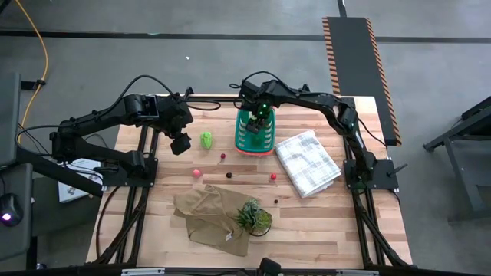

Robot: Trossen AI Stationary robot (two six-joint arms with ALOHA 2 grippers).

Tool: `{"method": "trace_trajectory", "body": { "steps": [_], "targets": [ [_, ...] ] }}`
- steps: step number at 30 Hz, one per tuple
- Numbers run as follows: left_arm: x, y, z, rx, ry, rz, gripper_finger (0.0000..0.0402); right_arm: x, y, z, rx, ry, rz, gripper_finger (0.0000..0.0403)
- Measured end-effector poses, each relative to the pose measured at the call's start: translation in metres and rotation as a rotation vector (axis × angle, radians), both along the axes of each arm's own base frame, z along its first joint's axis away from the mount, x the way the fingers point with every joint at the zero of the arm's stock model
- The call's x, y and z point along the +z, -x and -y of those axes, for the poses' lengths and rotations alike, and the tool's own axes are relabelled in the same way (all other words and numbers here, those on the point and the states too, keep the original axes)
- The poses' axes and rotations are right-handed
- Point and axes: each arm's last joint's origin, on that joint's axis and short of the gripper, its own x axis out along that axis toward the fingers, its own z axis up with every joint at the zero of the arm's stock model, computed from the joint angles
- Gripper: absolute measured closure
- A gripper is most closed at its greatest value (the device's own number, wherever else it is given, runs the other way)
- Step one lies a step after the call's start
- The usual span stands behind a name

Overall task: Pick and placing Produce into tupperware
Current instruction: Put the green cabbage into the green basket, then put the blueberry into the green basket

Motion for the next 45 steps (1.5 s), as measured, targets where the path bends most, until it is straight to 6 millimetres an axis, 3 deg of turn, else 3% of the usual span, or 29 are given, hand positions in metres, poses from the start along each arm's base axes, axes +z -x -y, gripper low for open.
{"method": "trace_trajectory", "body": {
  "steps": [17,26,32,36,45],
  "targets": [
    [0.0,0.0,0.0,0.0,0.0,0.0,0.0153,0.002,-0.001,-0.005,-0.02,-0.014,-0.004,0.0132],
    [0.0,0.0,0.0,0.0,0.0,0.0,0.0153,0.056,0.002,-0.009,-0.075,0.001,0.018,0.0132],
    [0.0,0.0,0.0,0.0,0.0,0.0,0.0153,0.087,0.009,-0.036,-0.066,-0.011,-0.05,0.0132],
    [0.0,0.0,0.0,0.0,0.0,0.0,0.0153,0.09,0.008,-0.062,-0.064,0.036,-0.133,0.0132],
    [0.0,0.0,0.0,0.0,0.0,0.0,0.0153,0.099,0.003,-0.107,-0.051,0.065,-0.11,0.0132]
  ]
}}
